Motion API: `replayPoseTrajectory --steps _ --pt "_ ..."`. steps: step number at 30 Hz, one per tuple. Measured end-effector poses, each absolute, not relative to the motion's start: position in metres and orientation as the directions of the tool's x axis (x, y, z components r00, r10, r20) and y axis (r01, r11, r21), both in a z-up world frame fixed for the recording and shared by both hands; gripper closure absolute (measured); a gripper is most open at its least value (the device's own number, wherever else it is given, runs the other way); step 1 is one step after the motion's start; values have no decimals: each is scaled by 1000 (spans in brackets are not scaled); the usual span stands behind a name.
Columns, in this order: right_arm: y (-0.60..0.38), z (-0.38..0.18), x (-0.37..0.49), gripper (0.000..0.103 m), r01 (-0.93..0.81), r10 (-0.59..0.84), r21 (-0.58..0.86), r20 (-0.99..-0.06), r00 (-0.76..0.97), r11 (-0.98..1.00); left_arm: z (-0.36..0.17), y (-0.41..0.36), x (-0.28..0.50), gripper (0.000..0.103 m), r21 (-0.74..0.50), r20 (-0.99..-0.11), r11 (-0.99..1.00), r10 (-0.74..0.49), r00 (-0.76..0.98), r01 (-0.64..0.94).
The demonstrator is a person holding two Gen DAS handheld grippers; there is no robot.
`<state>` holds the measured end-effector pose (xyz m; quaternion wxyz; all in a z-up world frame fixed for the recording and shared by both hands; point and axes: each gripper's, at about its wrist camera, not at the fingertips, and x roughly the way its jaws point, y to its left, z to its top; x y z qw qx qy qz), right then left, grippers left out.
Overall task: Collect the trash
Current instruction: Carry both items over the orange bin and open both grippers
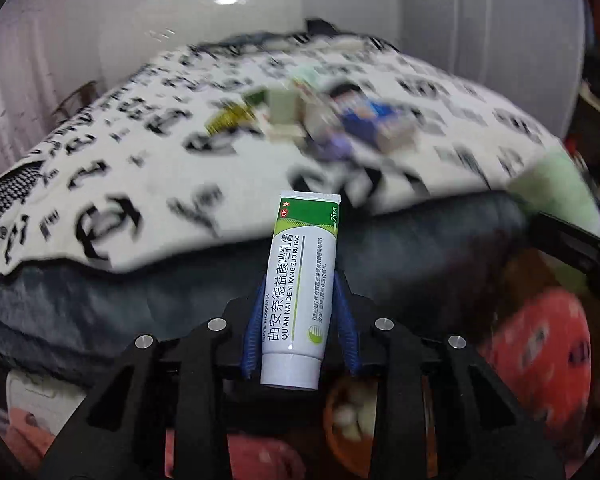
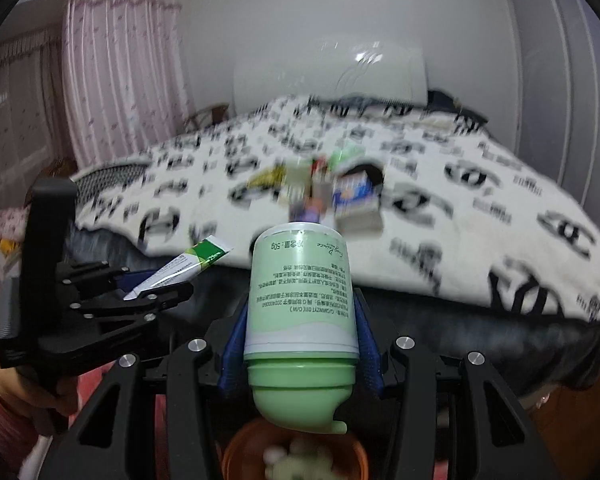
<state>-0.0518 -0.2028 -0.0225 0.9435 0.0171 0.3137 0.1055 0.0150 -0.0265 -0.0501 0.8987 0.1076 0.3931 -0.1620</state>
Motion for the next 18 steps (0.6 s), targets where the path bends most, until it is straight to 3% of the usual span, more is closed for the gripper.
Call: replayPoseTrajectory --steps 9,18 --pt "-201 -142 -66 56 -183 204 126 -836 509 975 -188 -51 -10 71 -85 -946 878 -220 240 471" --pt "-219 -247 -36 55 -32 185 182 -963 194 983 -304 -75 23 71 -127 -992 903 -114 -56 412"
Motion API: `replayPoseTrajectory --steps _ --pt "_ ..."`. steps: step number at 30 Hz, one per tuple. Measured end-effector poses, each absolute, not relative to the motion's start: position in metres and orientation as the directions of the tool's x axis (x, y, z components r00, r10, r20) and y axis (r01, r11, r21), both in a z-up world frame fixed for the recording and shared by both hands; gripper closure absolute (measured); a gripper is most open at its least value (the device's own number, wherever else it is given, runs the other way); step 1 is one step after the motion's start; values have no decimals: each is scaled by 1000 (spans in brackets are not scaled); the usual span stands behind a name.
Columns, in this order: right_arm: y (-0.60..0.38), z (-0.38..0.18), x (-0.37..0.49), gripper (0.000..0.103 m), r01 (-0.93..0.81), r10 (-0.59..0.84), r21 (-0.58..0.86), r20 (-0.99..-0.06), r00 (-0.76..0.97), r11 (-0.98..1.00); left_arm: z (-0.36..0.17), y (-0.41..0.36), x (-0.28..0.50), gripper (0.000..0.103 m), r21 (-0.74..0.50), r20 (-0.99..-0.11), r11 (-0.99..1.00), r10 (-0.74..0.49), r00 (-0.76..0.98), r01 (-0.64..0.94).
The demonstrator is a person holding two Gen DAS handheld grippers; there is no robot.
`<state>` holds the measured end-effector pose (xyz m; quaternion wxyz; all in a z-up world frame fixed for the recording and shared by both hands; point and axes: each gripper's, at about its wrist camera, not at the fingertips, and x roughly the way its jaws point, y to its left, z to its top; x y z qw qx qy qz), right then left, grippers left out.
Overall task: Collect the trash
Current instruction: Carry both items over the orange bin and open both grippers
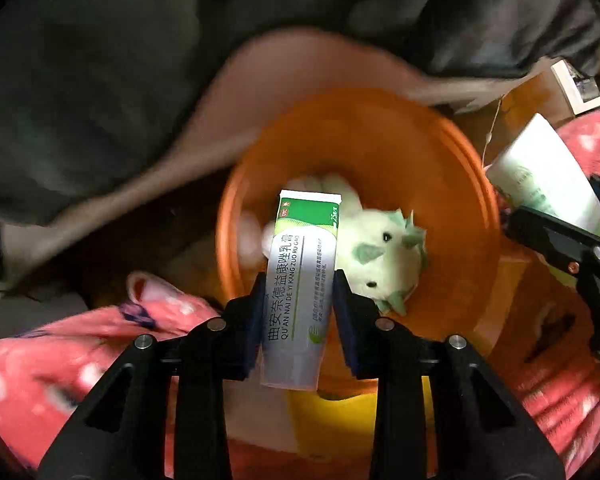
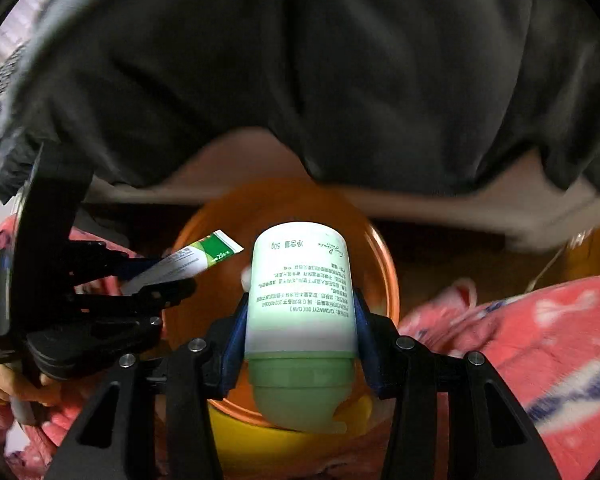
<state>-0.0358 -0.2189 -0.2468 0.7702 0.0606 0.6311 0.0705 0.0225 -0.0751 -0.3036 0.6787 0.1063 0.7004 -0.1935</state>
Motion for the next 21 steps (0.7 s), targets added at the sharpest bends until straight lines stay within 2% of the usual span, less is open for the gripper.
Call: replayPoseTrajectory --steps 2,3,4,5,6,9,21 --pt "-224 -260 -33 55 -3 183 185 -972 147 983 -315 -78 26 71 -135 -990 907 -106 -95 398" --pt "-226 -265 -31 55 12 187 190 -975 122 982 -320 -80 27 66 -128 -990 910 -94 -103 394" --pt "-227 -267 -30 51 22 187 190 -977 107 982 -322 -81 28 58 -125 -990 911 -89 -108 393" --pt "-228 -268 -29 40 27 195 199 -975 103 980 -323 -82 30 53 -127 -990 912 -90 -111 391" --pt "-227 -266 -28 39 24 196 200 -974 113 979 -323 -83 32 48 -128 -990 913 -93 -107 387" --pt "-222 -264 -33 34 9 192 195 -973 126 981 -323 -79 27 43 -127 -991 915 -97 -96 383" --pt "-234 -259 -37 34 31 211 218 -964 161 975 -312 -69 20 41 -90 -996 921 -86 -26 379"
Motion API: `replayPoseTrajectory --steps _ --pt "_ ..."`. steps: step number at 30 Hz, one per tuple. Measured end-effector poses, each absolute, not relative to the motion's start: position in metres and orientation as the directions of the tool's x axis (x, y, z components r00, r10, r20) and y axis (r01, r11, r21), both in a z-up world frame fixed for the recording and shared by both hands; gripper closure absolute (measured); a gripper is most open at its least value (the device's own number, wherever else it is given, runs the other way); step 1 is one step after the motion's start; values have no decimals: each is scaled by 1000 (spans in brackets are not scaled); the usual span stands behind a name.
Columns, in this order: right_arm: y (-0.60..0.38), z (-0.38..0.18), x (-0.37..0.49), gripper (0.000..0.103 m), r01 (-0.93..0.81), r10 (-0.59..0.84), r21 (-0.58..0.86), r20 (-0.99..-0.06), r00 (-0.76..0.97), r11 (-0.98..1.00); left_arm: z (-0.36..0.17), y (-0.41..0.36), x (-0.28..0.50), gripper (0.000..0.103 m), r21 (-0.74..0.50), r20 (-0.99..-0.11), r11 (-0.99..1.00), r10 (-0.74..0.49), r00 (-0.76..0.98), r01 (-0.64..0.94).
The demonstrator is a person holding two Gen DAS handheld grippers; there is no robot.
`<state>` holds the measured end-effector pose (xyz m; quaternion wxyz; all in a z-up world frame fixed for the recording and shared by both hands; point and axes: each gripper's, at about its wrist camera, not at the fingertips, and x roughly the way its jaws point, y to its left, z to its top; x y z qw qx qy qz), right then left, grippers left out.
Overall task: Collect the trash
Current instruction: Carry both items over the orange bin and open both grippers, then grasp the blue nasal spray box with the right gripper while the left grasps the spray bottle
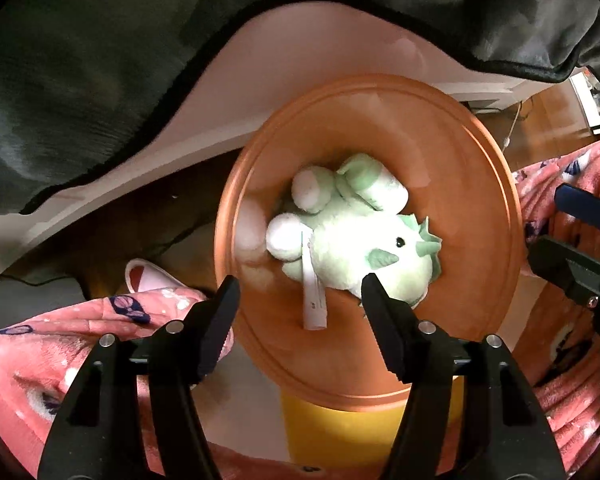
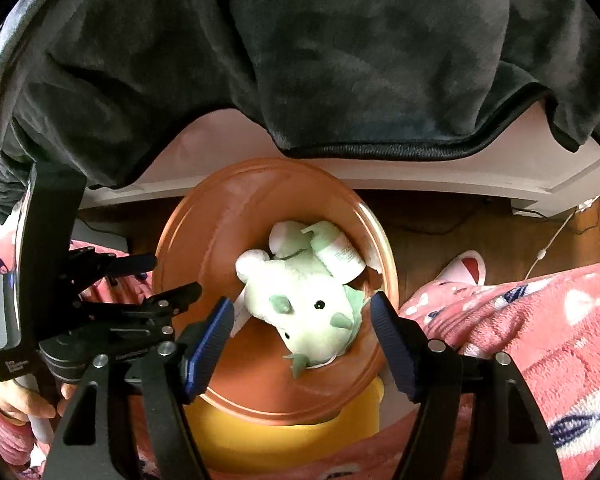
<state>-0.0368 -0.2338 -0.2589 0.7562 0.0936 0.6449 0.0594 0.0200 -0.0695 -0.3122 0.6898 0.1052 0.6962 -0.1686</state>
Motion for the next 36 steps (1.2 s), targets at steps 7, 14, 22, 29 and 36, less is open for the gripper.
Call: replayPoseTrajectory --steps 7,14,22,29,36 --pt "-236 -239 -41 34 29 214 228 -946 242 973 -288 -64 20 41 -65 -994 927 -94 61 369" --pt "-231 -144 -37 34 -90 204 184 -828 523 979 -215 -57 3 41 5 -947 916 -125 297 402" --pt "-216 -30 39 26 -151 113 -12 -603 789 988 -141 -47 -4 33 39 -854 926 -165 494 376" --pt "-207 -28 157 26 -82 -18 -122 -652 758 989 -116 -45 1 30 31 -821 941 -169 546 337" --pt "-195 -56 211 44 -69 -90 -175 -760 643 982 -107 -36 -2 30 25 -812 950 -163 560 313"
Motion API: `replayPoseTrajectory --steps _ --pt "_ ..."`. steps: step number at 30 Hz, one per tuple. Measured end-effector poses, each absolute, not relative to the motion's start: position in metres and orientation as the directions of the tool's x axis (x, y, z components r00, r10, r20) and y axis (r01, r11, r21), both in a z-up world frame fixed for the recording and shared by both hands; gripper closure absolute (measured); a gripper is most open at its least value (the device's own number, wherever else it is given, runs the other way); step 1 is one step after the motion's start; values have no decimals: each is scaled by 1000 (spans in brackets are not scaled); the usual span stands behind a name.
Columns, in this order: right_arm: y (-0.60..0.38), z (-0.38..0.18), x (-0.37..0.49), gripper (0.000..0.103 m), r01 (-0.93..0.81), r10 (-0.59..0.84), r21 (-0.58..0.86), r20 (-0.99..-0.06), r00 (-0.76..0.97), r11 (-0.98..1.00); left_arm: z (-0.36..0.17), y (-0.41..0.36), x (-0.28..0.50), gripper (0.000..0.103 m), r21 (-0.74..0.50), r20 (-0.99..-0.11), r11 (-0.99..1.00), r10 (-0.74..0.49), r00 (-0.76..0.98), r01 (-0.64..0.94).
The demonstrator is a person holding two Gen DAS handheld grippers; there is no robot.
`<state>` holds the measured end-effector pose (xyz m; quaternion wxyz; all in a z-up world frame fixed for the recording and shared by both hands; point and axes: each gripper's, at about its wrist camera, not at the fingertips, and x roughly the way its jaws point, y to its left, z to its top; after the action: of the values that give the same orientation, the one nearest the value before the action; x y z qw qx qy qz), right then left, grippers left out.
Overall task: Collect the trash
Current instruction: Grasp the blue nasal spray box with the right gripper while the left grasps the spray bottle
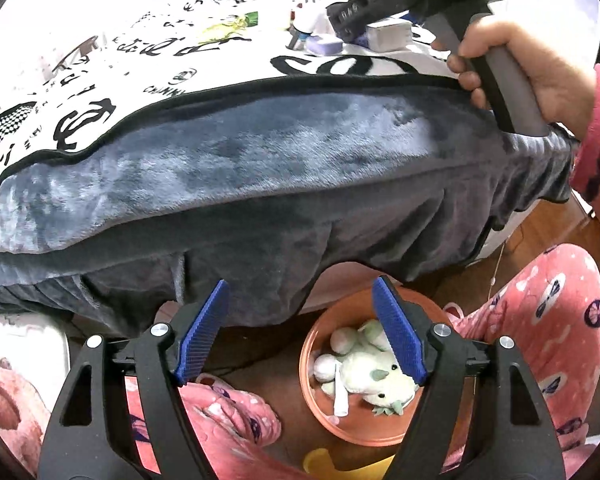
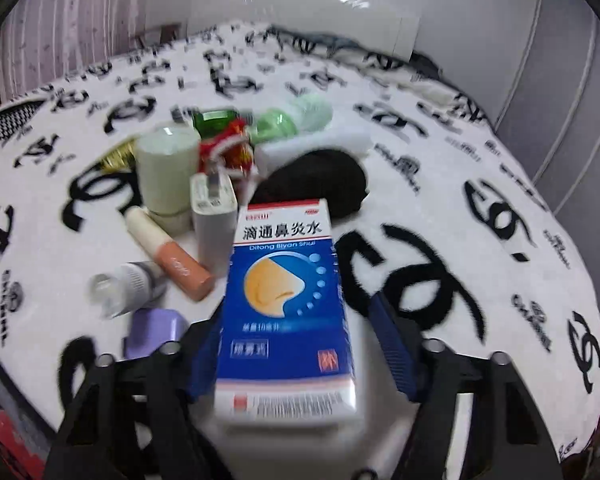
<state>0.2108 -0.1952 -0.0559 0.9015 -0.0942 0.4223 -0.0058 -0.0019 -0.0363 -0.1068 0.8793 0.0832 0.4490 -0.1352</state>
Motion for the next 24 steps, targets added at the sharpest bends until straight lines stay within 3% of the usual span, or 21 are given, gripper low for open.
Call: replayPoseTrajectory --steps 3,10,16,24 --pt "-199 -60 215 52 -62 -83 -153 -784 615 986 -105 -36 0 30 19 -813 952 -162 559 305" --pt "-218 -29 173 52 -47 -25 -80 -721 693 996 -91 -35 19 30 34 -790 960 -144 596 276" --pt "-240 4 105 52 -64 48 -3 -632 774 998 -60 -48 63 30 119 -706 966 -80 704 229" --pt "-253 16 44 52 -124 132 54 -570 811 991 -36 -87 139 30 94 -648 955 -155 746 280"
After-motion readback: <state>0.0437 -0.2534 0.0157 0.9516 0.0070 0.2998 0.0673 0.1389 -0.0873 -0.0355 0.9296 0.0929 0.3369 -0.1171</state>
